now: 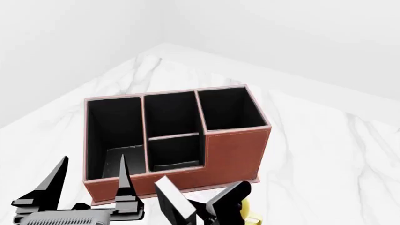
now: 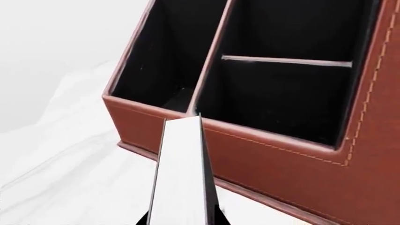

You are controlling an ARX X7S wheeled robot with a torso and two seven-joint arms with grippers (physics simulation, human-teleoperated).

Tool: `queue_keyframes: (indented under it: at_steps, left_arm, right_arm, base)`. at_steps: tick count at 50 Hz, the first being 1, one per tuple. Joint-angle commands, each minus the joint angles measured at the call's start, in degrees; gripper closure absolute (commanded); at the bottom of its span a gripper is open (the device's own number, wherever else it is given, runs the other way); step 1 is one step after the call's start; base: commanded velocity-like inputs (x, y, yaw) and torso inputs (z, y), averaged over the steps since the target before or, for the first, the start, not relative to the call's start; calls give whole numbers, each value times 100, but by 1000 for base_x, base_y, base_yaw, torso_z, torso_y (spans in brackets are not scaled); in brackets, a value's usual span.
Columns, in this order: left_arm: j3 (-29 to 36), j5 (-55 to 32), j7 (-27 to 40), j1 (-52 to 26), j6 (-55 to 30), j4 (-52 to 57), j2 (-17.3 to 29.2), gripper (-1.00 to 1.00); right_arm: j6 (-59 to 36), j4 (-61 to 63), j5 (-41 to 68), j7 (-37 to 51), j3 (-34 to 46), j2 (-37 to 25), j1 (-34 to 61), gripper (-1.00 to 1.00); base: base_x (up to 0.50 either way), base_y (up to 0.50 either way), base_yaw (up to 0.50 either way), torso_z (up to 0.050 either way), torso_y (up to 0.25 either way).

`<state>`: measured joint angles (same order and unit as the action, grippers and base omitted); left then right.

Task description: Pick up the book and place it in the right compartment of the caddy.

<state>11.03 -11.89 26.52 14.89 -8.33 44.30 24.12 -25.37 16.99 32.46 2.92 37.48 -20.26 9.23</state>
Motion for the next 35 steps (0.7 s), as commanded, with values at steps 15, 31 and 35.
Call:
queue_keyframes:
  at_steps: [15, 31, 35]
  left_arm:
    - [20, -10, 41, 16, 28, -6, 32, -100]
    - [47, -13, 62, 17, 33, -9, 52, -100]
    - [42, -30, 67, 6, 23, -1, 59, -100]
  right_arm:
    - [-297, 1016, 174, 252, -105, -329, 82, 100]
    - [-962, 1871, 598, 693, -409, -533, 533, 100]
    - [-1155, 2042, 789, 820, -559, -556, 725, 100]
  base:
    - [0, 0, 0, 0, 1]
    - [0, 0, 0, 0, 1]
    - [0, 0, 0, 0, 0]
